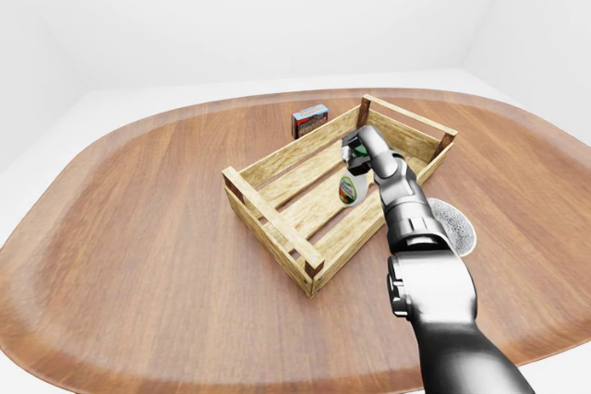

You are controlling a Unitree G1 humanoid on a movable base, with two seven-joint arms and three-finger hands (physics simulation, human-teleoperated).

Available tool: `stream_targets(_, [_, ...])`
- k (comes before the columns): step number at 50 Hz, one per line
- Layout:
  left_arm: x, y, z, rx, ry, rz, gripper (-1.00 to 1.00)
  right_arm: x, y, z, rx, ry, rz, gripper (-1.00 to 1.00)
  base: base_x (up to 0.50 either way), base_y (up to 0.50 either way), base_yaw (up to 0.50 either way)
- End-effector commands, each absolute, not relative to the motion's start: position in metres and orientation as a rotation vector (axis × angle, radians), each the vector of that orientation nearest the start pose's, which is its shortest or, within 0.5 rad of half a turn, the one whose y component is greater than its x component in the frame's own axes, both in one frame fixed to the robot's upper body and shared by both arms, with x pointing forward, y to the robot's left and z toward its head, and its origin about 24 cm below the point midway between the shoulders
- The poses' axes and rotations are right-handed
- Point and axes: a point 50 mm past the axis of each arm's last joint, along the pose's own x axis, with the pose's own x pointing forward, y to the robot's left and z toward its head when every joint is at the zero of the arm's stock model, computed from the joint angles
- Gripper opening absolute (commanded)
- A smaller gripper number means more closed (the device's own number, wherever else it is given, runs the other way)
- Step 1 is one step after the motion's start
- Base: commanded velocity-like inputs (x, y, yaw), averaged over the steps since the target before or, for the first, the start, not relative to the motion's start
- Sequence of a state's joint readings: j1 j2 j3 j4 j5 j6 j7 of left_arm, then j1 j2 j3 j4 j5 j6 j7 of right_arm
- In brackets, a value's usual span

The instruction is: Pick up the salad dressing and put it in the tray.

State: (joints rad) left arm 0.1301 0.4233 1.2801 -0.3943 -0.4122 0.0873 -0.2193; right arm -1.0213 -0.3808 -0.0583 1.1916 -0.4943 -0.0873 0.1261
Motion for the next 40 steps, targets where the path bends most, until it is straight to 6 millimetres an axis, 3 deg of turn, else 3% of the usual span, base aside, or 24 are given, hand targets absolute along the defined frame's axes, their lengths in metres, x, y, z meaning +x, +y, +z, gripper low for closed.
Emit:
stream_targets(1, [0.071, 0.396, 0.222, 0.350, -0.576, 0.821, 1.00, 0.403, -0.228, 0.120, -0.783, 0.184, -0.052, -0.98, 0.00, 0.00, 0.00])
stream_targets(6, [0.071, 0.396, 0.222, 0.349, -0.576, 0.823, 1.00, 0.401, -0.234, 0.117, -0.798, 0.191, -0.088, -0.98, 0.00, 0.00, 0.00])
stream_targets(12, [0.073, 0.395, 0.221, 0.348, -0.573, 0.820, 1.00, 0.398, -0.248, 0.120, -0.760, 0.150, -0.256, -0.98, 0.00, 0.00, 0.00])
stream_targets(22, [0.073, 0.395, 0.220, 0.345, -0.571, 0.820, 1.00, 0.402, -0.239, 0.125, -0.718, 0.144, -0.226, -0.99, 0.00, 0.00, 0.00])
stream_targets(40, [0.075, 0.398, 0.215, 0.331, -0.548, 0.819, 1.00, 0.401, -0.231, 0.113, -0.702, 0.171, -0.193, -0.98, 0.00, 0.00, 0.00])
